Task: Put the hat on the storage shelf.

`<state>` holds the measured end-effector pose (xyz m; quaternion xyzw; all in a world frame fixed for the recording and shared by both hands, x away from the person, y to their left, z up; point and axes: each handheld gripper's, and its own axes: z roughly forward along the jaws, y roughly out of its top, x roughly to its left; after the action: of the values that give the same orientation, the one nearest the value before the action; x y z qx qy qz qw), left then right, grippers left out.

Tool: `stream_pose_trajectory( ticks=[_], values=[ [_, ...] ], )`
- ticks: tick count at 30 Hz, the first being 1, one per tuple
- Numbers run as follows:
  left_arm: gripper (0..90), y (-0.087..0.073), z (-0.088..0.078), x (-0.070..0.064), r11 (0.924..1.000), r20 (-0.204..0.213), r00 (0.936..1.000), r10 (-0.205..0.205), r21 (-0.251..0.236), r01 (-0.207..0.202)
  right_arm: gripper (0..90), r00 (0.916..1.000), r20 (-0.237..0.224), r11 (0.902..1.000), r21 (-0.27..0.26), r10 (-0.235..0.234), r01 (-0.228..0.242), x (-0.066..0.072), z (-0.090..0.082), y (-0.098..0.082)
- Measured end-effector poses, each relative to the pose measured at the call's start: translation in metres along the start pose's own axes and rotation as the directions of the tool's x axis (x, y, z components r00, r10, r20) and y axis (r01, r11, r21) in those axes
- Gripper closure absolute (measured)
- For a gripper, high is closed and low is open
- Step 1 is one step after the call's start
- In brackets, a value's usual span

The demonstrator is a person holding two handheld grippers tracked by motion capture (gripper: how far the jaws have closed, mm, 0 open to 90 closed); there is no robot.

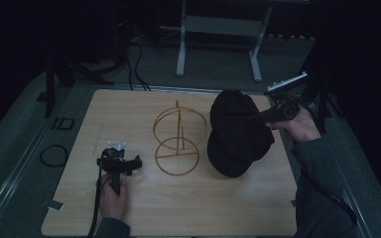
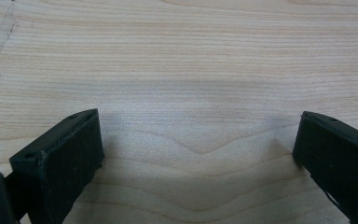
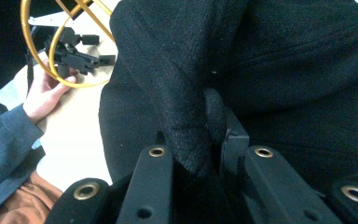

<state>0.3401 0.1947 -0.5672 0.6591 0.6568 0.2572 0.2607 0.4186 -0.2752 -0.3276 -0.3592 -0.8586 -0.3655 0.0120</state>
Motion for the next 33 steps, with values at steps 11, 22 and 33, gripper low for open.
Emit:
stream_pose_trajectory(
  ticks=[11, 22, 33],
  values=[
    [1.2, 0.0, 0.0, 0.0, 1.0, 0.0, 1.0, 0.0, 0.0, 0.0, 79.1, 0.9998, -0.009, 0.9998, -0.012, -0.017, 0.017, 0.005, -0.01, 0.007],
    [1.2, 0.0, 0.0, 0.0, 1.0, 0.0, 1.0, 0.0, 0.0, 0.0, 79.0, 0.9985, -0.025, 0.9984, -0.031, -0.049, 0.048, 0.015, -0.024, 0.021],
    [1.2, 0.0, 0.0, 0.0, 1.0, 0.0, 1.0, 0.0, -0.002, 0.0, 79.1, 0.9946, -0.067, 0.995, -0.066, -0.079, 0.075, 0.024, -0.03, 0.031]
  ],
)
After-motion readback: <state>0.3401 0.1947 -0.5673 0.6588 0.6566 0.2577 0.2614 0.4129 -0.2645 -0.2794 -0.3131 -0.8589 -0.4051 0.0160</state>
